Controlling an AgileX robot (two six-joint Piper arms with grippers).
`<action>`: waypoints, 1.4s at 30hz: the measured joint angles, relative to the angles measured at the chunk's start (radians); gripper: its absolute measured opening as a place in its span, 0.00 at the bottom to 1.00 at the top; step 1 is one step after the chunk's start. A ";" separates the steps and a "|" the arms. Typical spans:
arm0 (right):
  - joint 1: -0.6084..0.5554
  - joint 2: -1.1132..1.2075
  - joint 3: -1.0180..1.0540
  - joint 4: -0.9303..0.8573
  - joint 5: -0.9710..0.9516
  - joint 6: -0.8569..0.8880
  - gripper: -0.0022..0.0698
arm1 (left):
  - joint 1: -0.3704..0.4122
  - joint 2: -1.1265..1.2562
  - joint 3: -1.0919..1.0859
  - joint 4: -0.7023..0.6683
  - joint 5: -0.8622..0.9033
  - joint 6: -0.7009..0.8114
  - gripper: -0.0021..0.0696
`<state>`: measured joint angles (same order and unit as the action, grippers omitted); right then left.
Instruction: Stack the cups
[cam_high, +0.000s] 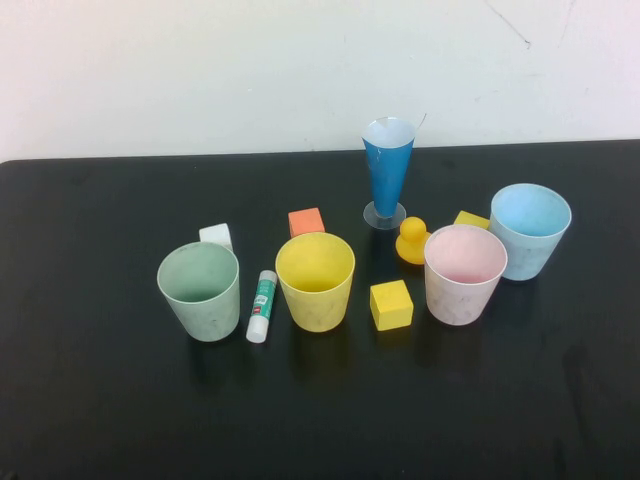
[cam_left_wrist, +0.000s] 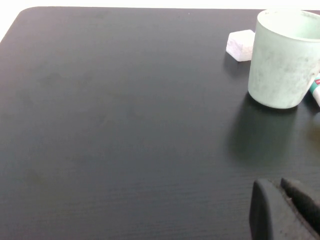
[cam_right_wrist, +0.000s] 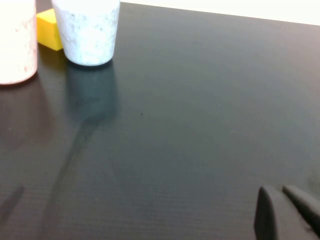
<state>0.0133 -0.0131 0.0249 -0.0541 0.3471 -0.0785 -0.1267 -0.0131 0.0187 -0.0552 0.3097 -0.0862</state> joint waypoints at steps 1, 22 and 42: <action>0.000 0.000 0.000 0.000 0.000 0.000 0.03 | 0.000 0.000 0.000 0.000 0.000 0.000 0.03; 0.000 0.000 0.004 -0.004 -0.680 0.000 0.03 | 0.000 0.000 0.002 0.020 -0.705 0.002 0.03; 0.000 0.000 -0.205 0.154 -0.542 -0.111 0.03 | 0.000 0.000 -0.196 -0.178 -0.671 0.176 0.03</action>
<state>0.0133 -0.0131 -0.1798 0.1001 -0.1954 -0.1893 -0.1267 -0.0128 -0.1775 -0.2331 -0.3614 0.0900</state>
